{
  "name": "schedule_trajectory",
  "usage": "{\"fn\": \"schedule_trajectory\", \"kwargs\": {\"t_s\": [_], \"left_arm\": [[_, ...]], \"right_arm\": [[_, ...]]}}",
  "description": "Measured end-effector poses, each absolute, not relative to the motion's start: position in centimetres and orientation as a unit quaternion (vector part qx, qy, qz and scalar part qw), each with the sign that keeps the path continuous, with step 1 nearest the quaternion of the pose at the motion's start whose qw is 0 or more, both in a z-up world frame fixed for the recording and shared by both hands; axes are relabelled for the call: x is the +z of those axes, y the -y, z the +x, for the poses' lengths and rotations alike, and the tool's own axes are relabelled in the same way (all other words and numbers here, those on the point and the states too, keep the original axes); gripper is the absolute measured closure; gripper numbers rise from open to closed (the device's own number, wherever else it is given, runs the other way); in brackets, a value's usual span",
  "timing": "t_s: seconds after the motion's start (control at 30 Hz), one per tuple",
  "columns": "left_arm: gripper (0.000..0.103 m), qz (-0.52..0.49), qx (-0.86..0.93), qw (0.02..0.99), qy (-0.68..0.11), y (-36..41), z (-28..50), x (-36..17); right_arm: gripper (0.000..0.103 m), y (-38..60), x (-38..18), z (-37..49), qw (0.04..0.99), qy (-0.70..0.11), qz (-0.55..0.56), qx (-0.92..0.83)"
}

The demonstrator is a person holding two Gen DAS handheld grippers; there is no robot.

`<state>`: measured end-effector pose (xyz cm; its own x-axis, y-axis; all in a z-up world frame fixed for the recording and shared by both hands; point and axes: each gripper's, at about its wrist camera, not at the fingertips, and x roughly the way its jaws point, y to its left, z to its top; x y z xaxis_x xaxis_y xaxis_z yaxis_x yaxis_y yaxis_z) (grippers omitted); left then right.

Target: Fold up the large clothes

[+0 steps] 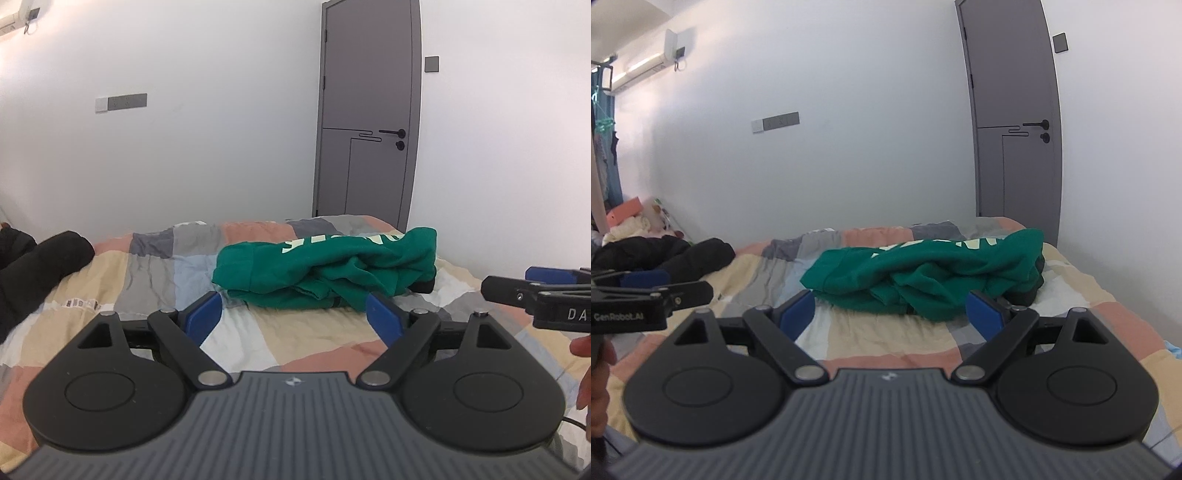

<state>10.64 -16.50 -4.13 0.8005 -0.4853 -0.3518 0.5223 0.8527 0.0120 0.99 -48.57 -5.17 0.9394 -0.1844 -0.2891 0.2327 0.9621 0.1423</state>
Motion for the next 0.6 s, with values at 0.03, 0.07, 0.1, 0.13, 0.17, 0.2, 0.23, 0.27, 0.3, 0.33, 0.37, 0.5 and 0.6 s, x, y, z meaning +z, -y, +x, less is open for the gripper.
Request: {"fn": "schedule_trajectory", "kwargs": {"t_s": [0.03, 0.07, 0.1, 0.13, 0.17, 0.2, 0.23, 0.27, 0.3, 0.33, 0.37, 0.5, 0.6], "left_arm": [[0.014, 0.053, -0.266, 0.947, -0.171, 16.5, 10.7, -4.2], [0.014, 0.053, -0.265, 0.947, -0.172, 16.6, 10.8, -4.3], [0.014, 0.055, -0.263, 0.948, -0.172, 16.7, 10.8, -4.4], [0.014, 0.056, -0.263, 0.948, -0.172, 16.7, 10.8, -4.4], [0.014, 0.056, -0.264, 0.947, -0.174, 16.8, 10.9, -4.5], [0.014, 0.055, -0.265, 0.946, -0.176, 16.8, 11.0, -4.5], [0.013, 0.055, -0.267, 0.946, -0.177, 16.9, 11.0, -4.6], [0.013, 0.055, -0.268, 0.945, -0.178, 16.9, 11.0, -4.6], [0.013, 0.056, -0.271, 0.944, -0.18, 17.0, 11.1, -4.7], [0.013, 0.055, -0.271, 0.944, -0.182, 17.1, 11.2, -4.7], [0.013, 0.055, -0.271, 0.943, -0.183, 17.2, 11.2, -4.8], [0.013, 0.053, -0.274, 0.942, -0.187, 17.4, 11.3, -4.9], [0.012, 0.055, -0.271, 0.943, -0.186, 17.5, 11.3, -5.0]], "right_arm": [[0.013, 48.6, -5.3, 1.0, 0.98, -0.14, 0.092, -0.107], [0.013, 48.6, -5.4, 1.0, 0.979, -0.142, 0.096, -0.107], [0.013, 48.7, -5.5, 0.9, 0.979, -0.145, 0.098, -0.108], [0.013, 48.7, -5.6, 1.0, 0.978, -0.148, 0.099, -0.108], [0.013, 48.7, -5.8, 1.0, 0.977, -0.151, 0.099, -0.11], [0.013, 48.7, -5.9, 1.0, 0.977, -0.153, 0.099, -0.11], [0.013, 48.8, -6.0, 1.0, 0.977, -0.155, 0.099, -0.111], [0.013, 48.8, -6.0, 1.0, 0.976, -0.157, 0.099, -0.112], [0.013, 48.8, -6.0, 1.0, 0.976, -0.158, 0.099, -0.112], [0.013, 48.9, -6.1, 1.0, 0.976, -0.159, 0.099, -0.112], [0.013, 49.0, -6.1, 1.0, 0.976, -0.16, 0.101, -0.111], [0.013, 49.3, -5.8, 1.1, 0.975, -0.162, 0.104, -0.111], [0.013, 49.4, -5.8, 1.0, 0.975, -0.162, 0.103, -0.113]]}}
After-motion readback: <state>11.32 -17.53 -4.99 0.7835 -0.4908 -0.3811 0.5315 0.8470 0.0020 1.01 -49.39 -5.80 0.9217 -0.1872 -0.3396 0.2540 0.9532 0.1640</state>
